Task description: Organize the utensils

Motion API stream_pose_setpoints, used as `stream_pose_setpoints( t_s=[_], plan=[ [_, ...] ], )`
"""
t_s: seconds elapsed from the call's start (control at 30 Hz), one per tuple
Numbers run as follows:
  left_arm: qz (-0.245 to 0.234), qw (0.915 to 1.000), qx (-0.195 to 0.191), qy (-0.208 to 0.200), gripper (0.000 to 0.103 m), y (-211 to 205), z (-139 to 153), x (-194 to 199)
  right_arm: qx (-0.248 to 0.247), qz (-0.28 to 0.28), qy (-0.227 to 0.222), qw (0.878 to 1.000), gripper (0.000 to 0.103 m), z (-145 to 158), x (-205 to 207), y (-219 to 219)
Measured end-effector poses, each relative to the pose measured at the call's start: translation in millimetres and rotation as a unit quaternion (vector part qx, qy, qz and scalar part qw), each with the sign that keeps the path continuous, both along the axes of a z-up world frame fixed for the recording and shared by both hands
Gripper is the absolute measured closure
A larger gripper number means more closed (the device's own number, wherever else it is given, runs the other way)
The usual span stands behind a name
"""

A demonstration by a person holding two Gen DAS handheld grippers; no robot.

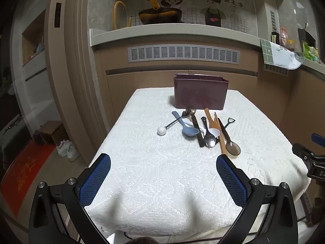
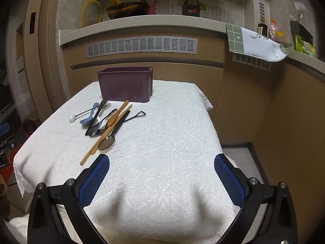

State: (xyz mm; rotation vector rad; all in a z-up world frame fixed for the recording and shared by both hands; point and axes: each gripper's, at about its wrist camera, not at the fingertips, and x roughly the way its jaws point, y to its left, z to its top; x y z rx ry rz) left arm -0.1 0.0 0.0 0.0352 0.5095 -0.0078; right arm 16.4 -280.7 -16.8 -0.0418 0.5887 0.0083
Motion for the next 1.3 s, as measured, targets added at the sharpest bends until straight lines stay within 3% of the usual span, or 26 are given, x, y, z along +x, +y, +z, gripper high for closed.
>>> stream_pose_setpoints(
  t_s=[1.3],
  plan=[
    [0.002,0.9996,-0.002,0.027,0.0,-1,-8,5,0.003,0.008,0.01,1.0,0.0,0,3,2]
  ],
)
